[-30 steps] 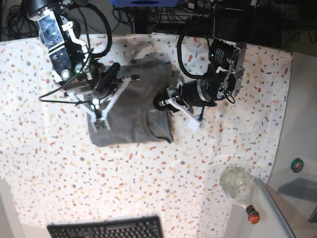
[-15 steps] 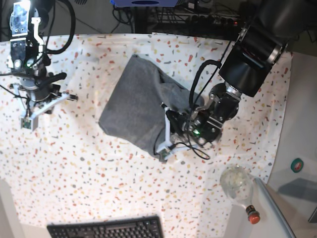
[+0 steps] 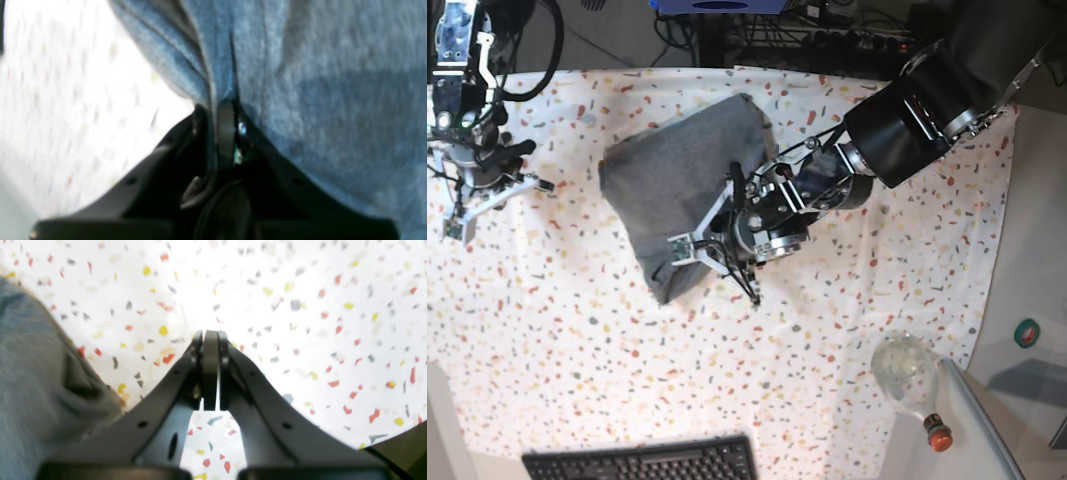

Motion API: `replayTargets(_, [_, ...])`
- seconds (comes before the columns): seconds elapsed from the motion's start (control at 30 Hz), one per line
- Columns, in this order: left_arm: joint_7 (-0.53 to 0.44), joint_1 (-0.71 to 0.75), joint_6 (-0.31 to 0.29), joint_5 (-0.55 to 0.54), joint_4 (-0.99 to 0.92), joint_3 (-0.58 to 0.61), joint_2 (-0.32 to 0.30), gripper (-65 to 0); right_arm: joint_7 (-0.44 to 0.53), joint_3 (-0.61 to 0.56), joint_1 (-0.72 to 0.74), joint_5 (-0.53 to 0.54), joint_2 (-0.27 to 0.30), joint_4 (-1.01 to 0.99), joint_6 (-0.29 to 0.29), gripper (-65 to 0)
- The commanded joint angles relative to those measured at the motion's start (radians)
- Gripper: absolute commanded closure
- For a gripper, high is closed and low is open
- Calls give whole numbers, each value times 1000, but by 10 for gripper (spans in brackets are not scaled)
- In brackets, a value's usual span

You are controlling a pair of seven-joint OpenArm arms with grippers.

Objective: Layout the t-shirt on the table in an organized manner, then fold the t-shirt properly
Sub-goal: 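Drag the folded shirt with the left gripper toward the right gripper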

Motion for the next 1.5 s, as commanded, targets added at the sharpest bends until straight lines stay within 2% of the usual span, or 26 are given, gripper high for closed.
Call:
replayTargets(0.0, [-30, -18, -1, 13, 16, -1, 16, 0, 21, 6, 6, -4, 8, 11, 4, 0])
replayTargets(0.13, [-110, -31, -1, 55, -5, 0, 53, 0, 21, 1, 6, -4, 6, 1, 4, 0])
replayTargets(0.4, [-123, -77, -1, 87, -94, 2, 107, 0, 21, -2, 1, -4, 5, -16, 4, 0])
replayTargets(0.5, [-169, -86, -1, 87, -114, 2, 117, 0, 26, -2, 4, -4, 5, -45, 4, 0])
replayTargets(0.67, [-205, -84, -1, 88, -122, 2, 120, 0, 27, -2, 4, -4, 5, -50, 4, 0])
replayTargets(0.9, [-248, -86, -1, 87, -125, 86, 120, 0, 27, -2, 7, -4, 5, -50, 4, 0])
replayTargets(1.13, [-288, -89, -1, 94, -163, 89, 143, 0, 27, -2, 7, -4, 5, -52, 4, 0])
replayTargets(1.47, [-285, -103, -1, 90, -156, 82, 145, 0, 27, -2, 7, -4, 5, -52, 4, 0])
